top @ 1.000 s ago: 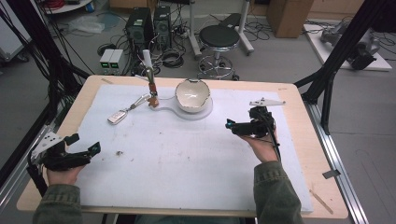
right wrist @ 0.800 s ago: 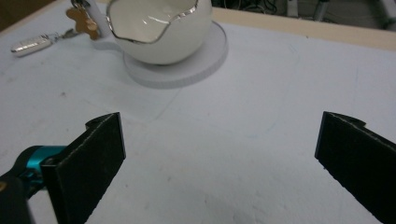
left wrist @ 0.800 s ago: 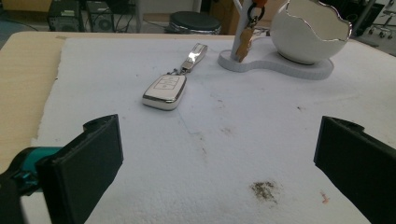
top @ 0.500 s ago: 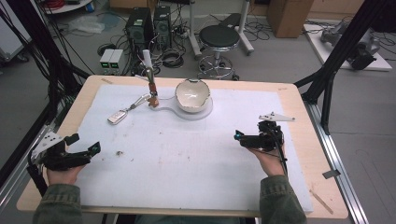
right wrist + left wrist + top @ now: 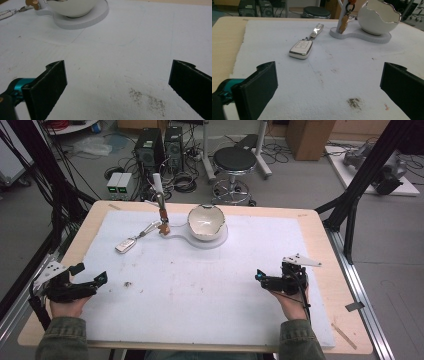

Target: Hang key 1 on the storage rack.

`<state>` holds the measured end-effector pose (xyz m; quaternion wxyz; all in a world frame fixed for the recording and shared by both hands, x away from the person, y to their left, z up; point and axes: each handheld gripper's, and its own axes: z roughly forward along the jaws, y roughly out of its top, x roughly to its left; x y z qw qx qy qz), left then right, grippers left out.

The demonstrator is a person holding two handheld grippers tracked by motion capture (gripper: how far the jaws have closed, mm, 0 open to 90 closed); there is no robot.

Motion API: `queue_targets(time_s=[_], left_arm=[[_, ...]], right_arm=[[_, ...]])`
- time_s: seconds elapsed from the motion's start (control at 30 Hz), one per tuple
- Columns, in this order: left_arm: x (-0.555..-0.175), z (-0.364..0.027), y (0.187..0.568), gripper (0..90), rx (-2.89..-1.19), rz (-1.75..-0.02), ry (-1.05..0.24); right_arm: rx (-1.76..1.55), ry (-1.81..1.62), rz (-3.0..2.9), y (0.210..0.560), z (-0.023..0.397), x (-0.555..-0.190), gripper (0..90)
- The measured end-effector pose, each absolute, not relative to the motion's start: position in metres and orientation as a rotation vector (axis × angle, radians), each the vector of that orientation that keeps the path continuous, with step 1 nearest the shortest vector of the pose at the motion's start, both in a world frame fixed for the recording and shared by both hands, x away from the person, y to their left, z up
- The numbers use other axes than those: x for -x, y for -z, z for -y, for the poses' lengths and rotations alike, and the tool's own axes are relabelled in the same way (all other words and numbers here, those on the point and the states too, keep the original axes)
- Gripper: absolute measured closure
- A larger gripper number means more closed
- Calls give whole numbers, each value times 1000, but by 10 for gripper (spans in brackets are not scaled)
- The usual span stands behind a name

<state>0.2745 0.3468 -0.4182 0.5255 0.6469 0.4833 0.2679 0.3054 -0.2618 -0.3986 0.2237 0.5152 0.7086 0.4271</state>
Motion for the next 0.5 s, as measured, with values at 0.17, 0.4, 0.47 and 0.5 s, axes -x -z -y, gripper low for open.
queue_targets(time_s=[0.17, 0.4, 0.47, 0.5], left_arm=[[-275, -347, 418, 17, -1547, -1157, -640], [-275, -348, 418, 17, -1543, -1161, -641], [-275, -348, 419, 17, -1544, -1160, -641], [-275, -348, 419, 17, -1546, -1160, -640]], right_arm=[[-1416, -1184, -1940, 402, 264, -299, 5], [-1403, -1179, -1928, 408, 264, -291, 5], [-1405, -1177, -1924, 409, 264, -288, 6], [-1403, -1175, -1924, 409, 264, -287, 6]])
